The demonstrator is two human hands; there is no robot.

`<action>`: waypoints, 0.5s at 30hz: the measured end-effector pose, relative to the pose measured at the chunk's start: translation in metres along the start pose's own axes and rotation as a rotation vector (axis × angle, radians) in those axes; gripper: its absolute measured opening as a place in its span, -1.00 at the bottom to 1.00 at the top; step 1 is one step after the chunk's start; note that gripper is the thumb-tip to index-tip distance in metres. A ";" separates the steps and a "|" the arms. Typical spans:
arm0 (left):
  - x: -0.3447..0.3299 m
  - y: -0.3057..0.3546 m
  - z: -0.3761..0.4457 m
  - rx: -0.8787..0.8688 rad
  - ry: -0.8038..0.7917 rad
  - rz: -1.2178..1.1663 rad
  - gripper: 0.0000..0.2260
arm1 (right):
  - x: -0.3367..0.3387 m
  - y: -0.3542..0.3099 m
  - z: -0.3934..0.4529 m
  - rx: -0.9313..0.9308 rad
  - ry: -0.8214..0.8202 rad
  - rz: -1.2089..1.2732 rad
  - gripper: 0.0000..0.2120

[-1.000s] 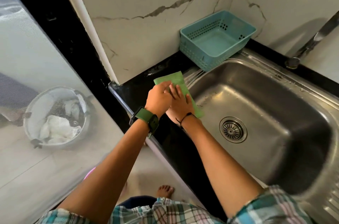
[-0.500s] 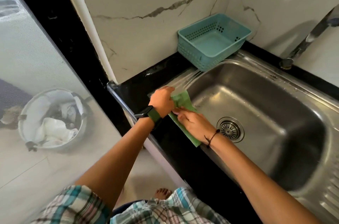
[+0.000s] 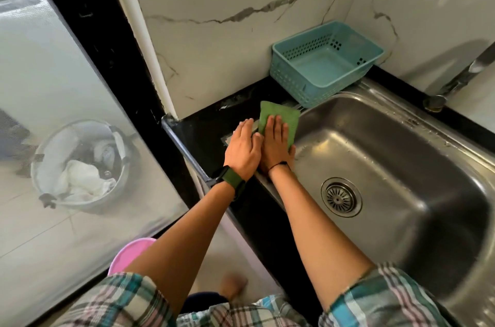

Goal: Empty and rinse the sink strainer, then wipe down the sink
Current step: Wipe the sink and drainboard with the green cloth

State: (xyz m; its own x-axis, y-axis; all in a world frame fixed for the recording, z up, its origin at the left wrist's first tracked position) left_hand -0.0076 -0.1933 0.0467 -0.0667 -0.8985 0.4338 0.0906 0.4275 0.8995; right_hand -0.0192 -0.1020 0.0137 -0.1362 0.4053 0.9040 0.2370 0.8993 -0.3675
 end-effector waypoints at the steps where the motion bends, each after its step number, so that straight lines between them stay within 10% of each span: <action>1: 0.000 0.001 0.000 0.006 0.012 -0.009 -0.61 | 0.000 0.000 0.002 0.001 -0.015 0.002 -0.46; 7: -0.004 0.000 0.001 0.017 0.006 0.045 -0.59 | -0.003 0.005 -0.038 0.334 -0.068 -0.093 -0.52; 15: -0.010 -0.005 0.003 -0.017 -0.023 0.087 -0.54 | -0.005 0.010 -0.049 0.246 -0.184 -0.069 -0.48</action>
State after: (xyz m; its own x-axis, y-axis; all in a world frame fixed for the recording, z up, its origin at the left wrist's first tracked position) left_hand -0.0107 -0.1863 0.0382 -0.0805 -0.8557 0.5111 0.1137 0.5015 0.8576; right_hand 0.0313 -0.1036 0.0164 -0.3214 0.3447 0.8820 -0.0154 0.9293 -0.3689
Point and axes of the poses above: each hand's wrist, its own z-axis towards the middle knuckle, its own x-axis out of the back of the hand, y = z × x, the point moved 5 cm from there along z, towards the middle knuckle, and after that the axes turned 10 degrees about -z, right-handed, at the moved point
